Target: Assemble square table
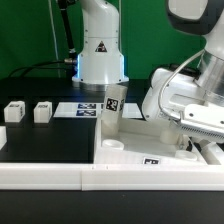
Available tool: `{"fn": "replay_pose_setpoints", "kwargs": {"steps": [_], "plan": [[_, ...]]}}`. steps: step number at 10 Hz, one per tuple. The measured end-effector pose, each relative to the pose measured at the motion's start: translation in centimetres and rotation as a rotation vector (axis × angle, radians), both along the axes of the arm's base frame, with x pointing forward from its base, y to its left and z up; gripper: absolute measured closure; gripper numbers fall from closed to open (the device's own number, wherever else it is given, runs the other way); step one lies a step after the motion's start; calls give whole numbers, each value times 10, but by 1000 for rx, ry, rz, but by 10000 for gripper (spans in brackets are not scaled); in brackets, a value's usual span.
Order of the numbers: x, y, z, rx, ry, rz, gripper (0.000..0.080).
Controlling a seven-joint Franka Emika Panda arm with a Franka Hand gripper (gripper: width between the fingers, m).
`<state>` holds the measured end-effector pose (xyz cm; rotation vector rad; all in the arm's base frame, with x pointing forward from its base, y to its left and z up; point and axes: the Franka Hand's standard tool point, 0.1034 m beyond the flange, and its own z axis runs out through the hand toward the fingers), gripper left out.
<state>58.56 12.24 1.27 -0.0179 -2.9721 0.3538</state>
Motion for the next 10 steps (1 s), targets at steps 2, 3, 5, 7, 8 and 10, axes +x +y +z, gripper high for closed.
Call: {"fn": "replay_pose_setpoints", "kwargs": {"steps": [2, 3, 5, 7, 8, 10], "plan": [[0, -1, 0, -2, 0, 1, 726], [2, -7, 1, -13, -4, 0, 726], [1, -18, 4, -32, 5, -12, 531], [1, -27, 8, -48, 15, -23, 223], [0, -28, 8, -50, 16, -25, 223], [0, -29, 8, -51, 18, -27, 154]]}}
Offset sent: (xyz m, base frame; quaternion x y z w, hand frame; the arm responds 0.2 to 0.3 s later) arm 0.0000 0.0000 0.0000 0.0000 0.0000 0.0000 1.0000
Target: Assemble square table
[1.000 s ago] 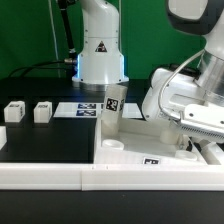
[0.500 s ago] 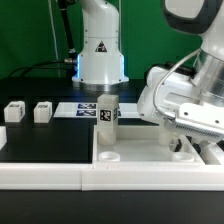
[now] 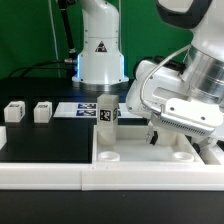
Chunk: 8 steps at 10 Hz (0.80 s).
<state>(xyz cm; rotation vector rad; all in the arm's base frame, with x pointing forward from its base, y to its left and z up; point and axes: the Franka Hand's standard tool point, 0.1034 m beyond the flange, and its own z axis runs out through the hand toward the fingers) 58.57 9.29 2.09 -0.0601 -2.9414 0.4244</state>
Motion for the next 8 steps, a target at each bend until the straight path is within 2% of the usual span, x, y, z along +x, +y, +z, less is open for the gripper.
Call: {"fn": "replay_pose_setpoints", "kwargs": {"steps": [6, 7, 8], "plan": [[0, -1, 0, 0, -1, -3, 151], [6, -4, 12, -2, -20, -5, 151], [9, -7, 33, -15, -52, -32, 151]]}}
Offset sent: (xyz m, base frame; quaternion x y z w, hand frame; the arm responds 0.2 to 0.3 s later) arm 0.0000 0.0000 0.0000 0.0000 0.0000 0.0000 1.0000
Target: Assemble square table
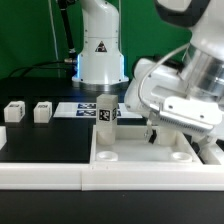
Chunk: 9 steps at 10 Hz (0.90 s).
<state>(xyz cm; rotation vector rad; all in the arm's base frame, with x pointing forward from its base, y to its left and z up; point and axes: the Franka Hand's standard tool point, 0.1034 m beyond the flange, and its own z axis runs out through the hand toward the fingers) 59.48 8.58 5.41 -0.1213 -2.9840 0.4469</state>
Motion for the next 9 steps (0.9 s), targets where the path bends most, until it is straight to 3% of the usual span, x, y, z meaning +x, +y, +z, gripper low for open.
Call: {"fn": "replay_pose_setpoints", "kwargs": {"steps": [2, 4, 7, 8, 9], "plan": [[2, -17, 42, -29, -55, -16, 151], [-2, -48, 67, -71, -114, -162, 151], [-11, -117, 84, -116, -142, -315, 151], [-14, -129, 81, -108, -141, -381, 151], [-14, -128, 79, -118, -160, -445, 151]]}}
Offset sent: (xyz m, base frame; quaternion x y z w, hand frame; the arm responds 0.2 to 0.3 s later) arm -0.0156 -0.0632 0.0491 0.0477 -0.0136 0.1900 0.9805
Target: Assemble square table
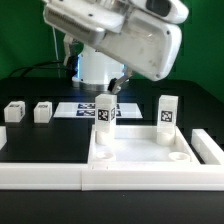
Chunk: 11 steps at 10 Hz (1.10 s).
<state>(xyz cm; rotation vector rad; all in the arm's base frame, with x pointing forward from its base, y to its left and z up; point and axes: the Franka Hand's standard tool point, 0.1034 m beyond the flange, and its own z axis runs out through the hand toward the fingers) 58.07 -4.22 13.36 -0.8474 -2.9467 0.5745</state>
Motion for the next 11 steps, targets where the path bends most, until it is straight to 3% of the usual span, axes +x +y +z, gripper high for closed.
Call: {"fn": "replay_pose_setpoints", "kwargs": {"steps": [4, 5, 7, 9, 11], "plan": [[0, 1, 0, -37, -105, -288, 151], [-4, -3, -2, -17, -118, -369, 151], [-32, -35, -1, -29, -171, -620, 151], [-65, -64, -11, -55, -175, -797, 151], [-87, -83, -19, -104, -227, -1025, 151]]}}
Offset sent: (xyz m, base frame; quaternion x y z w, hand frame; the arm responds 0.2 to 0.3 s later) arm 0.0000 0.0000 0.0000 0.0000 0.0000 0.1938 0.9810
